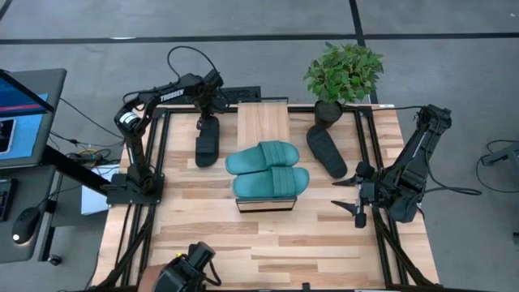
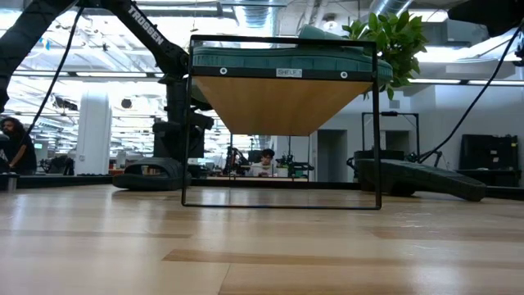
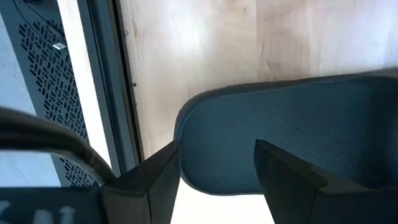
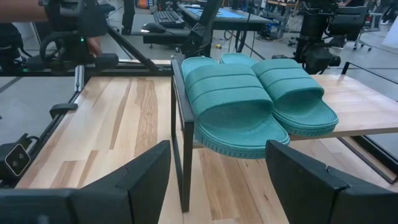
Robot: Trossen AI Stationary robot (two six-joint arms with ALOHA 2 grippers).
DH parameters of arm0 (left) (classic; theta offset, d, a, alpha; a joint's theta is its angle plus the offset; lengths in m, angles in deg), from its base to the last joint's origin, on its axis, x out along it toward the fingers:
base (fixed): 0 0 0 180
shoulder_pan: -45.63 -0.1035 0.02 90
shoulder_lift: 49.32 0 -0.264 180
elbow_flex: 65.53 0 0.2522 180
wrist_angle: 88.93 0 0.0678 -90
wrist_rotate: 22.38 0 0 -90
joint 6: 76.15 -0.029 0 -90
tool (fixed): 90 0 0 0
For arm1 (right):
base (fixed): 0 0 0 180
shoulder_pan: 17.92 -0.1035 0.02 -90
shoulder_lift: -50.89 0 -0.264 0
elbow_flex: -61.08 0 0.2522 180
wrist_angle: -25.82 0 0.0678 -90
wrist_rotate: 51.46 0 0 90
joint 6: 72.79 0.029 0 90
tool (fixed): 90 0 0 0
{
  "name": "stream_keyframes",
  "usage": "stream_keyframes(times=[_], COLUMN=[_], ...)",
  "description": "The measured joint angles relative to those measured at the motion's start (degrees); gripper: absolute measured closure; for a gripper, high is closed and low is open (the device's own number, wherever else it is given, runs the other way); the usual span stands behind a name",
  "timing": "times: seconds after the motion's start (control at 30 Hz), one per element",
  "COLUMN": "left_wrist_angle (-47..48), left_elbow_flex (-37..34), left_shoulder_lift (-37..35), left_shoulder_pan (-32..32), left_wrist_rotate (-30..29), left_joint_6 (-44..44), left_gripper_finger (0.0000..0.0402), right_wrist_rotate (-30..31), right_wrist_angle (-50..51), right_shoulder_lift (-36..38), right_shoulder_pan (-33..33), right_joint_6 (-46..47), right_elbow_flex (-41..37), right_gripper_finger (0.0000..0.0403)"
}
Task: Pick and place slides into the shelf
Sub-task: Put the left black slipper on the shelf
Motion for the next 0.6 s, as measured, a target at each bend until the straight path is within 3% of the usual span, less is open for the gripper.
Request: stream_keyframes(times=[0.3, 0.6], left_wrist_angle=[-0.7, -1.1], left_elbow_flex=[0.0, 0.0], left_shoulder_lift=[5.0, 5.2], left_shoulder_pan=[0.0, -0.2], left_wrist_rotate=[-5.9, -4.7], left_joint_6=[1.6, 1.6], left_gripper_finger=[0.021, 0.021], right_wrist_rotate=[0.0, 0.0], right_wrist_angle=[0.0, 0.0], right_shoulder_lift=[-0.4, -1.1], right_shoulder_pan=[0.0, 0.0], right_joint_6=[0.4, 0.4], right_elbow_flex=[0.0, 0.0], right_gripper_finger=[0.0148, 0.0148])
